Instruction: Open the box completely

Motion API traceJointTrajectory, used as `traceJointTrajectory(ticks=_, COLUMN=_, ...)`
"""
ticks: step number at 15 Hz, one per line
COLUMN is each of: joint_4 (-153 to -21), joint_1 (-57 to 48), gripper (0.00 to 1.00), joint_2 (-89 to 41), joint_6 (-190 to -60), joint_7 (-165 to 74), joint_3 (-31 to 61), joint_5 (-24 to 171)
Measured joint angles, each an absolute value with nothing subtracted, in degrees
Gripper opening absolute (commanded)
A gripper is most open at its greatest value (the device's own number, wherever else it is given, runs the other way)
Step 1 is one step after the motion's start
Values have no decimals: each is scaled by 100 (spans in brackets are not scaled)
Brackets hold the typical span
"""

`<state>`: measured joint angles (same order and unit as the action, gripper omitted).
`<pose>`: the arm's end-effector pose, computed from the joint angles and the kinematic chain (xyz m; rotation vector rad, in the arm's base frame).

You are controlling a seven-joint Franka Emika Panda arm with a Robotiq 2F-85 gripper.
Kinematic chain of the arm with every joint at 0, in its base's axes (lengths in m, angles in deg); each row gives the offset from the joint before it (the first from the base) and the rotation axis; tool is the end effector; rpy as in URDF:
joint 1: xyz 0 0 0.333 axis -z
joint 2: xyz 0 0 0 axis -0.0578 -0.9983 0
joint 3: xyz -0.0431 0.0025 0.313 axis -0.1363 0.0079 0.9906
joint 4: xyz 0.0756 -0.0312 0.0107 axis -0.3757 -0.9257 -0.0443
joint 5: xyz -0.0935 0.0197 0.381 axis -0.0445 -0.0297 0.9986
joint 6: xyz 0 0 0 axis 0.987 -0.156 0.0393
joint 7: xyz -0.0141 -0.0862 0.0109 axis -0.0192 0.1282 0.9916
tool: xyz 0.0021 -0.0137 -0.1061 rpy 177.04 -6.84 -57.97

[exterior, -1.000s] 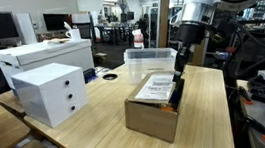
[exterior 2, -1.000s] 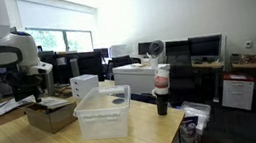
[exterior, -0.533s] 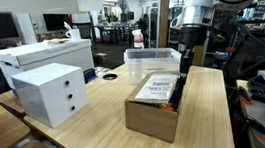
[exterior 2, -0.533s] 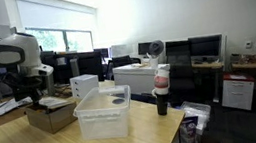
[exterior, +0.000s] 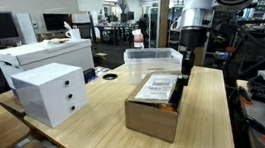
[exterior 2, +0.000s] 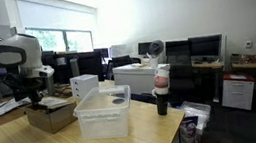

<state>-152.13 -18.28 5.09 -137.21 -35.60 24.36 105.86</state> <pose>0.3660 0.1267 0.2868 -2.8766 -0.0382 0.0079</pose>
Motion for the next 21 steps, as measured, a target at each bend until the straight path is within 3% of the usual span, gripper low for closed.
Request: traceJointTrajectory(ticks=21, joint_4=-14879, joint_1=-2024, gripper=3, joint_2=326, joint_6=-14469, joint_7=-3484, joint_3=2575, joint_5=10937)
